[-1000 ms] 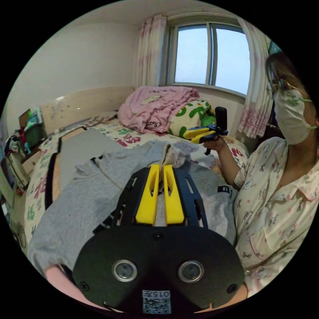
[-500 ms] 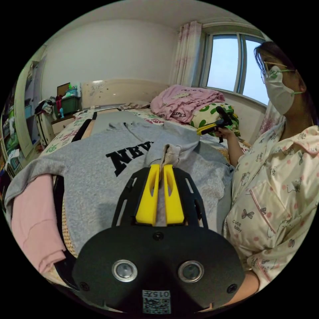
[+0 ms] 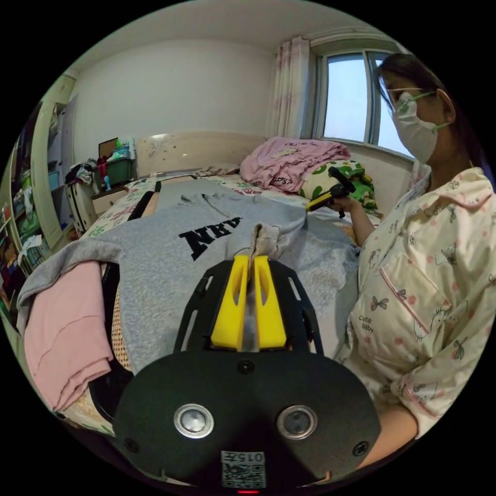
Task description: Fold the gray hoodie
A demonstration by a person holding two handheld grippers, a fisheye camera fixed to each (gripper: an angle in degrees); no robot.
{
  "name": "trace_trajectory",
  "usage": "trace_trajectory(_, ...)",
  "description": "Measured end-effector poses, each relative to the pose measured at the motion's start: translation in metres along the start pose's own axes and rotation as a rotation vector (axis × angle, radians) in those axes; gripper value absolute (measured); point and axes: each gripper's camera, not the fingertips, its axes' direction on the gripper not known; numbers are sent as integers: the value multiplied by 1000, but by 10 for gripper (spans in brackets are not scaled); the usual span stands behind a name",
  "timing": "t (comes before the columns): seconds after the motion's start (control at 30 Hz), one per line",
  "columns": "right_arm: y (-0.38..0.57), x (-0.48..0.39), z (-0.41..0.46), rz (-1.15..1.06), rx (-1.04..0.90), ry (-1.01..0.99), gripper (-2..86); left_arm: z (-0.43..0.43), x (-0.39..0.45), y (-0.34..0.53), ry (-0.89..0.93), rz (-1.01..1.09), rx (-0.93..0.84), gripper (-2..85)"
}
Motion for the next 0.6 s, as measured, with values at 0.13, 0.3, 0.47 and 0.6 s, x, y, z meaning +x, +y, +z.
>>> trace_trajectory(0.13,15,-4,21,-7,-63,9,-7,20,10,16,72,45,-146,15)
trace_trajectory(0.3,48,-24,-5,20,13,161,0,-12,5,39,93,-9,-16,37)
trace_trajectory(0.47,42,-121,-66,-206,422,123,20,-49,-10,44,-13,-160,184,49)
trace_trajectory(0.6,0,-240,-32,-561,424,-369,43,1,-20,10,125,-203,89,44)
